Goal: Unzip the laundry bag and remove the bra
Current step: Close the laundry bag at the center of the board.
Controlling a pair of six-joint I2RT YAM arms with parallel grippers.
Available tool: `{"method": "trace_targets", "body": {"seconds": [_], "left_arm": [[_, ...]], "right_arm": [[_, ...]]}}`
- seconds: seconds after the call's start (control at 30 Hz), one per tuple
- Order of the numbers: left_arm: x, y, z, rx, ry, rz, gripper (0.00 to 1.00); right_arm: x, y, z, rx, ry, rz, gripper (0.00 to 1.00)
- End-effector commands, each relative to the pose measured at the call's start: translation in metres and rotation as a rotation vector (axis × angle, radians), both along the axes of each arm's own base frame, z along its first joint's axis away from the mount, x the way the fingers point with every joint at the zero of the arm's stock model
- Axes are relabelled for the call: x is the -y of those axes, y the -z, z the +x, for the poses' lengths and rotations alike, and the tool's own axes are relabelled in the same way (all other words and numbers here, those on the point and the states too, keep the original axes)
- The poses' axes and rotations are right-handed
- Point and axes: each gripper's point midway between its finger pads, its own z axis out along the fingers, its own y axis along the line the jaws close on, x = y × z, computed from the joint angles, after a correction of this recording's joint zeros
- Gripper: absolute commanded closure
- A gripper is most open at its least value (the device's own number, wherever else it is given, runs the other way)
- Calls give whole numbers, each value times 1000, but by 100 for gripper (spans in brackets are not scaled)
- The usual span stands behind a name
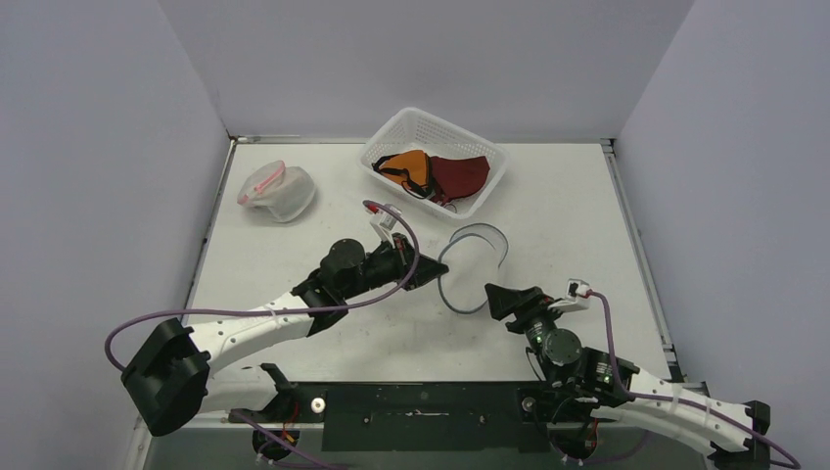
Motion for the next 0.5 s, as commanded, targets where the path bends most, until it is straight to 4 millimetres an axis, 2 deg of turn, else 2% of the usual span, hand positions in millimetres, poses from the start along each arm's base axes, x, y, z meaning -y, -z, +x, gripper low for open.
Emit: {"method": "trace_targets", "body": {"seconds": [0.0, 0.23, 0.47], "left_arm": [[-1, -49, -5, 64, 34, -162, 100], [-3, -56, -9, 37, 46, -221, 100], [-6, -56, -12, 9, 52, -252, 100]], "right_arm": [[-4, -11, 8, 14, 39, 61, 28], [-11, 1, 15, -7, 12, 78, 29], [-18, 12, 40, -39, -66, 193, 32]]}}
